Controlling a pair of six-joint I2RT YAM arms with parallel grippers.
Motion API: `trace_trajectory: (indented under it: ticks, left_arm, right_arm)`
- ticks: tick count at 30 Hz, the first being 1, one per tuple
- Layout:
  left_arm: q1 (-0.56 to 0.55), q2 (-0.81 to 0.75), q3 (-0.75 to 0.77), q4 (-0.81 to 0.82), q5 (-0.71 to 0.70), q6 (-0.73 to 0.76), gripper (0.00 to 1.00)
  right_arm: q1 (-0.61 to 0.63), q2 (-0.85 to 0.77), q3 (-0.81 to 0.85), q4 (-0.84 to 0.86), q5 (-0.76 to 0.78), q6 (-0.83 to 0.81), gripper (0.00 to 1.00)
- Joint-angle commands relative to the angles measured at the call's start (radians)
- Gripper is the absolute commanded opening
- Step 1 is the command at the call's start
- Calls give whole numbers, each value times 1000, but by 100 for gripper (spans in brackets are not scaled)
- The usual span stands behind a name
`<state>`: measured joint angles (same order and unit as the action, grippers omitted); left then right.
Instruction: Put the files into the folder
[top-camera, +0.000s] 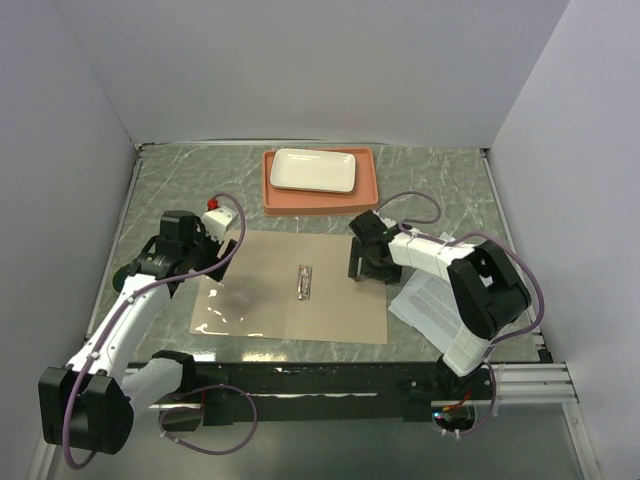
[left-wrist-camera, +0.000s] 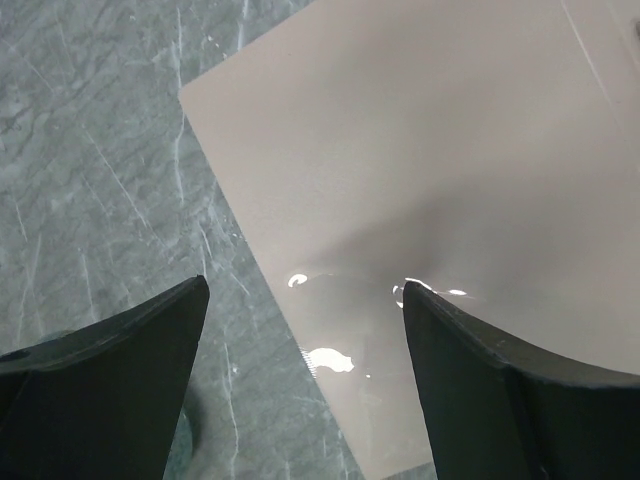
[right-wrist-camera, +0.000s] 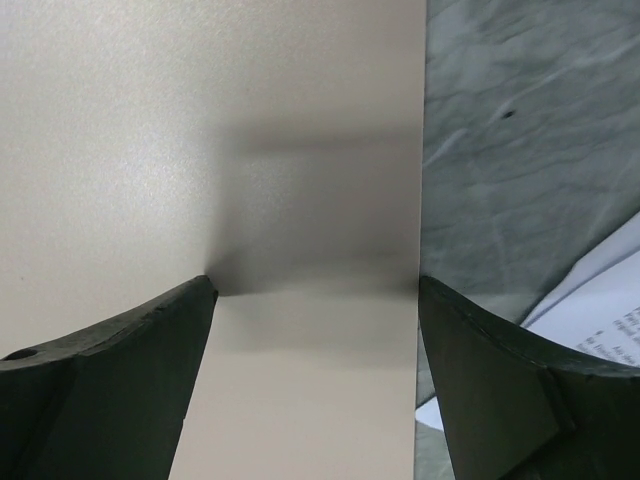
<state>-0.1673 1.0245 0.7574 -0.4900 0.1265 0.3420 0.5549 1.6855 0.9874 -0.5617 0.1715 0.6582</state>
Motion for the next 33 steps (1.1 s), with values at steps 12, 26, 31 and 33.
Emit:
trace_trajectory:
  ticks: [12,26,31,33]
  left_arm:
    - [-3,-46,-30,-9,16,-12,85]
    - [-3,163,-73,158,-110,-23,82]
    - [-3,220,-76,189,-119,-29,81]
    - [-5,230,-84,199,-117,-26,81]
  right_arm:
    - [106,-61,95,-167,147,40,93]
    - [241,-164,25,-460,359,162,93]
    - [258,-136,-41,-417,342,198,92]
    - [258,-118,-52,-406,353,199,92]
